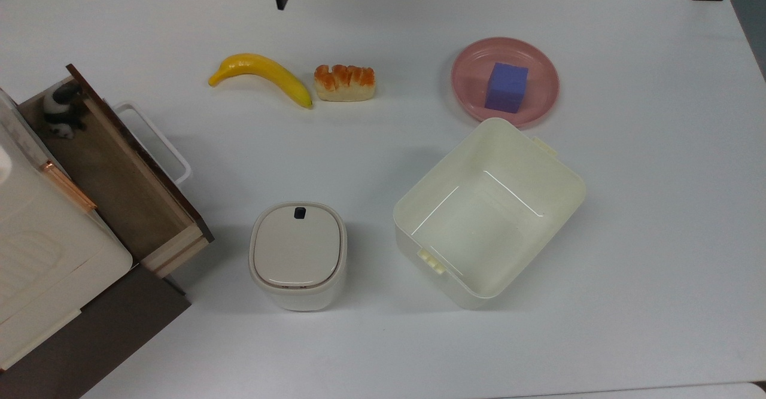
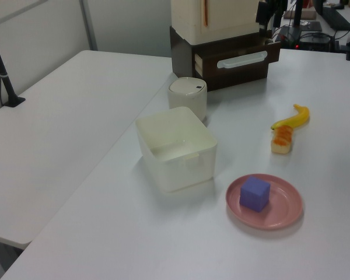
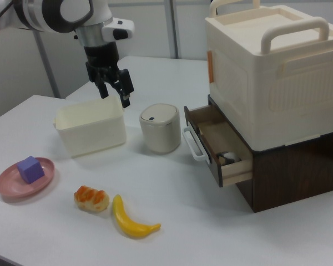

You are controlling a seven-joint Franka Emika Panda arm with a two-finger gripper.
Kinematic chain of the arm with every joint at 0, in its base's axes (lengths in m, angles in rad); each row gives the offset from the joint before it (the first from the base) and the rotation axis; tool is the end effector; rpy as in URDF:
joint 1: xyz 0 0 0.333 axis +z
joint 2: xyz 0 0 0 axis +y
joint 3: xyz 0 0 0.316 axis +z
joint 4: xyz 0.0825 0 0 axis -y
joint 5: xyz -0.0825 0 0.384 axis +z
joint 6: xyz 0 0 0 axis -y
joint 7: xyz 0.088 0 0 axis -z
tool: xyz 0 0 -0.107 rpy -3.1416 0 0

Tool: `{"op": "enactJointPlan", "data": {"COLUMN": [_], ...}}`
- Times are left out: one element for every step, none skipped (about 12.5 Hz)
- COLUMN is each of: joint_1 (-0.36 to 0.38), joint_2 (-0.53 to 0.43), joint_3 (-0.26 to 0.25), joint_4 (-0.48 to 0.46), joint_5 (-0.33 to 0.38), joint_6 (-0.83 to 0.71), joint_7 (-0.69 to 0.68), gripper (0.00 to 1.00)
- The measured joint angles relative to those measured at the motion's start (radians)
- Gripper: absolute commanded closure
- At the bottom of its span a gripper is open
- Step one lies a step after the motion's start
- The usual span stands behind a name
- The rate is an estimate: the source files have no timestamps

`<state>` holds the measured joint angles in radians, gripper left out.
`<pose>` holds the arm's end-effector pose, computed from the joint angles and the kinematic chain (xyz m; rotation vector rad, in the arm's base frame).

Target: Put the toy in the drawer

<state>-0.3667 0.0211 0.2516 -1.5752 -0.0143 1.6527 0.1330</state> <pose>0.5647 -0.0683 0.6184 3.1078 -0.3866 0.0895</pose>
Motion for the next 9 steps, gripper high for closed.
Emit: {"op": "enactJointPlan", "data": {"joint_1": [0.005,0.005,0.004,0.004,0.004,0.004,0.004,0.003,0.002], "joint_2": [0.000,-0.001,-0.002,-0.002,-0.003,-0.004,-0.006,-0.009,-0.012], "joint_3": [0.004,0.003,0.001,-0.001,-0.003,-0.005,-0.006,-0.007,-0.007], "joint_4": [-0.001,-0.001,0.000,0.000,0.002,0.004,0.006,0.008,0.009], "joint_5": [0.000,0.000,0.000,0.000,0.000,0.000,0.000,0.000,0.000], "joint_6": [0.000,0.000,0.000,-0.007,-0.025,-0.036,-0.045,-0.049,-0.050], "joint_7": [0.004,0.004,0.004,-0.007,-0.028,-0.039,-0.047,-0.051,-0.052], "gripper": [0.00,0.00,0.00,0.00,0.00,0.00,0.00,0.00,0.00]}}
